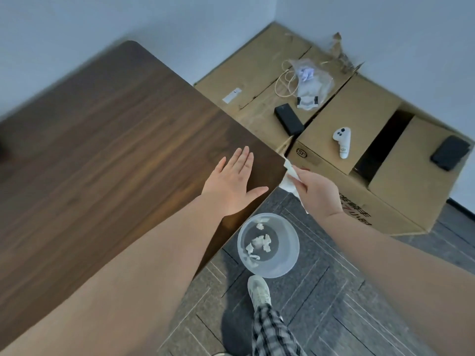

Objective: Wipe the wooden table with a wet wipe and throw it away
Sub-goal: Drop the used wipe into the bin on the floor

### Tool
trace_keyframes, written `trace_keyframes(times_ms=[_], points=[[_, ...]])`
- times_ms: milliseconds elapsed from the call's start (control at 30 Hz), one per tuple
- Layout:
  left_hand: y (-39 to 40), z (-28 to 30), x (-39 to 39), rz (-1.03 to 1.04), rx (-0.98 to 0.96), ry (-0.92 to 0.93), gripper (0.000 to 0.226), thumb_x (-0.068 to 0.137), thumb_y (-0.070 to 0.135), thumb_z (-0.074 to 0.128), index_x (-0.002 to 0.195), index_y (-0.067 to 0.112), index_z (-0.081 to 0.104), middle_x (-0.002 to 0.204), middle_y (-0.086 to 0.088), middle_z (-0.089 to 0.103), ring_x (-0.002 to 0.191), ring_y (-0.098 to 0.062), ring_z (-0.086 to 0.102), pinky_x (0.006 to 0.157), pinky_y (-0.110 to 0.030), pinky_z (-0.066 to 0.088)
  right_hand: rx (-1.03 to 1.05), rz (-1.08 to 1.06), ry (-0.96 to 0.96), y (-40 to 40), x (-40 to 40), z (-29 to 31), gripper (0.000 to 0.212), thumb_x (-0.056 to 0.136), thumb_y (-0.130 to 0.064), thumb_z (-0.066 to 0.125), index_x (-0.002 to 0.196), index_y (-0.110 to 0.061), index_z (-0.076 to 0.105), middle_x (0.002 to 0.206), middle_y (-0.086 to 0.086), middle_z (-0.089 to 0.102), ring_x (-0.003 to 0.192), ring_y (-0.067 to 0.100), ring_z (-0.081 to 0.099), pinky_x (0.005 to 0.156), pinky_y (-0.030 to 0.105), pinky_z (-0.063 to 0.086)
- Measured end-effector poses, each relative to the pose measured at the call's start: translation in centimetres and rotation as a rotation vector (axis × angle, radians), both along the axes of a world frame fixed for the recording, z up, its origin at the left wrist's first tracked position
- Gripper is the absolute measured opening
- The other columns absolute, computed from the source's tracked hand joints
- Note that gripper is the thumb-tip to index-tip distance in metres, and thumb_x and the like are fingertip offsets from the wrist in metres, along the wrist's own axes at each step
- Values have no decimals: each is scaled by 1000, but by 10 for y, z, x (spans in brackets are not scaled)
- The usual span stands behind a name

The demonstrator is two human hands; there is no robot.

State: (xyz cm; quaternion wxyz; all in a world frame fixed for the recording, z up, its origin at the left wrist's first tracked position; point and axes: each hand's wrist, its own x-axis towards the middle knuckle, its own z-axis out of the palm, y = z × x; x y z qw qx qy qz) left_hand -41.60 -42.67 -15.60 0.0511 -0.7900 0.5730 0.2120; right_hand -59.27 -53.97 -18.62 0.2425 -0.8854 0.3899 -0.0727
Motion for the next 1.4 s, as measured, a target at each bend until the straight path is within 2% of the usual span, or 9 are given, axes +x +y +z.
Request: trace_keyframes(times_ms=[133,300,500,733,900,1100,1233,1300,1400], points=[[-20,-11,-12,-88,-46,-1,85,91,67,18,150,14,-11,159,-1,-16,145,-14,-16,119,-37,-7,91,-18,222,-2,-47,-42,33,98,-17,47,128,-17,60,121,3,67,107,26,61,81,32,45],[-24,-32,-22,-78,-178,-71,85,89,69,13,151,14,-6,161,1,-9,146,-11,-11,119,-38,-6,246,-70,379,14,-70,-94,26,96,-22,40,101,-18,66,91,3,70,79,26,61,57,32,41],[-23,-40,-24,-55,-280,-111,81,90,67,15,152,17,2,161,3,-1,147,-10,-4,119,-37,-4,284,48,552,38,-65,-149,22,98,-25,38,83,-19,53,81,3,58,74,26,58,57,31,42],[-23,-43,-26,-36,-312,-117,79,91,65,18,152,17,4,161,4,0,147,-8,-3,119,-35,-3,341,13,575,67,-56,-196,26,98,-24,37,99,-15,62,90,6,67,75,27,60,61,32,47],[-25,-45,-26,-38,-314,-135,79,91,65,20,152,17,4,161,4,-1,147,-8,-3,118,-34,-4,433,-6,587,77,-47,-213,35,100,-29,39,127,-10,53,121,10,63,107,27,60,82,37,46],[-24,-44,-27,-40,-310,-130,80,91,65,21,152,17,4,161,4,0,147,-8,-3,118,-34,-3,558,13,548,81,-46,-217,42,98,-34,45,135,-14,45,136,7,53,121,27,52,93,39,43],[-24,-42,-27,-37,-285,-127,80,91,66,18,152,18,1,161,4,-3,146,-8,-5,119,-34,-4,440,212,527,78,-53,-205,63,97,-43,44,150,-18,21,159,3,21,145,21,21,116,39,19],[-25,-41,-27,-42,-259,-133,80,91,66,17,152,18,-1,161,5,-5,146,-8,-7,119,-35,-4,386,268,510,74,-56,-188,67,96,-46,43,152,-21,14,161,0,11,148,18,10,118,38,10],[-24,-40,-27,-44,-250,-129,80,91,66,15,152,18,-2,161,5,-6,146,-8,-8,118,-35,-4,380,328,500,62,-57,-151,68,96,-47,44,152,-24,13,161,1,6,148,18,6,118,35,11]])
